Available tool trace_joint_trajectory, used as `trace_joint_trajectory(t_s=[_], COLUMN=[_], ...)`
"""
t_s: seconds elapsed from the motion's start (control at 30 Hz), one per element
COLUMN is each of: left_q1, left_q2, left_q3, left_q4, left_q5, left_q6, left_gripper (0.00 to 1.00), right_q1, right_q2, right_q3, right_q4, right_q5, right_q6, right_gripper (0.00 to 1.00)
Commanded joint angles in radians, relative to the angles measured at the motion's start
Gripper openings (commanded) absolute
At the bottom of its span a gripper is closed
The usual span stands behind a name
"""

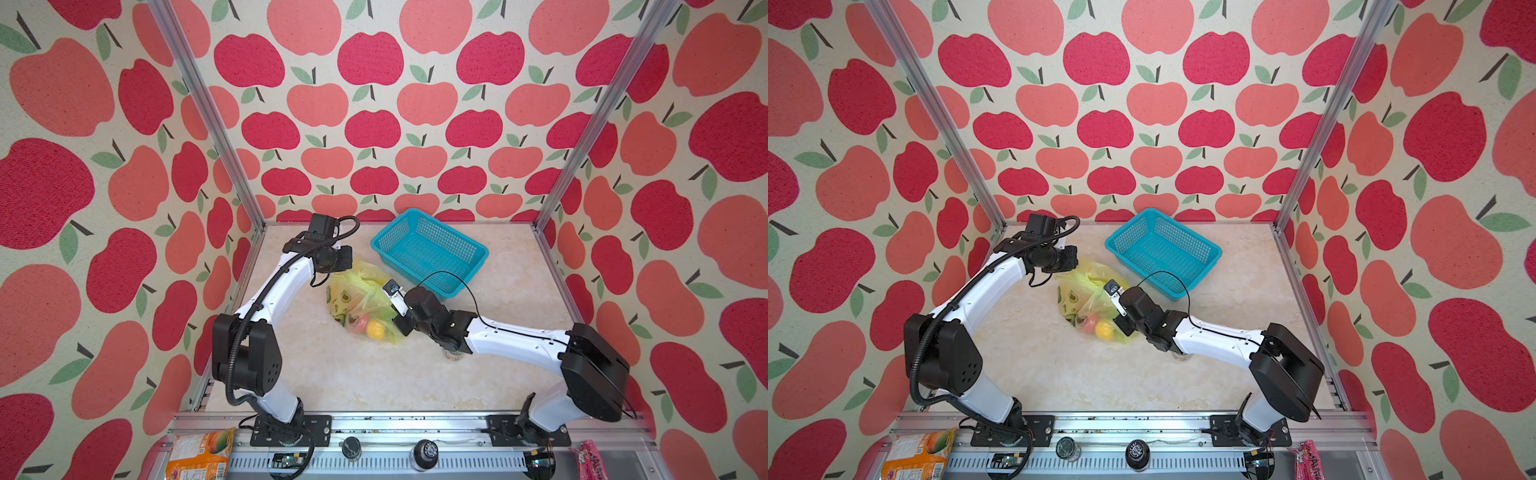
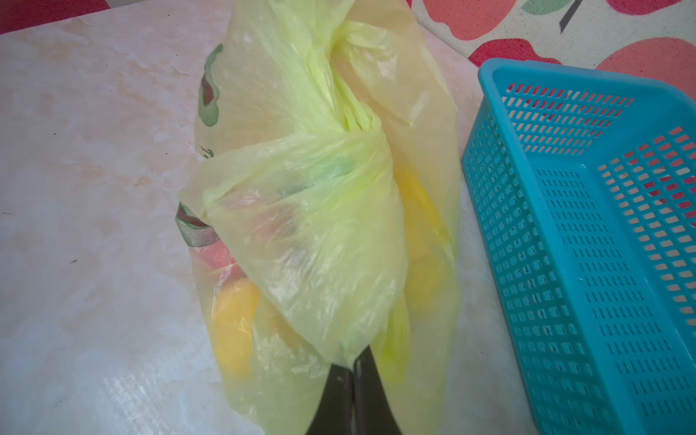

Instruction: Untie the knot of the plastic bag and take out the fruit

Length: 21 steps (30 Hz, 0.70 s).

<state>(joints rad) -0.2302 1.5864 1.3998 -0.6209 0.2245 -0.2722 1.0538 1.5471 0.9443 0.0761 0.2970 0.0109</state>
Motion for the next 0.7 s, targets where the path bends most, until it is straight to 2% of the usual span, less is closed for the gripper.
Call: trace_joint_trajectory(t_s=[0.0, 0.27, 0.67], left_q1=[0.030, 0.101, 0.256], left_q2=[-0.068, -0.176, -0.334], left_q3=[-0.056, -0.161, -0.333], left_q4=[0.121, 0.209, 0.349], left_q5=[-0.008, -0.002, 0.038], left_q6=[-0.055, -0.117, -0.228], left_gripper=[0.00, 0.00, 0.00], right_q1=[0.002, -0.012, -0.059], right_q2=[-0.039, -0.066, -0.079], right_q3=[-0.021, -0.044, -0.052], right_q4=[0.017, 0.030, -0.001], right_q5=[0.083, 0.124, 0.172], right_q6=[0.009, 0.033, 0.097], right_gripper=[0.00, 0.00, 0.00])
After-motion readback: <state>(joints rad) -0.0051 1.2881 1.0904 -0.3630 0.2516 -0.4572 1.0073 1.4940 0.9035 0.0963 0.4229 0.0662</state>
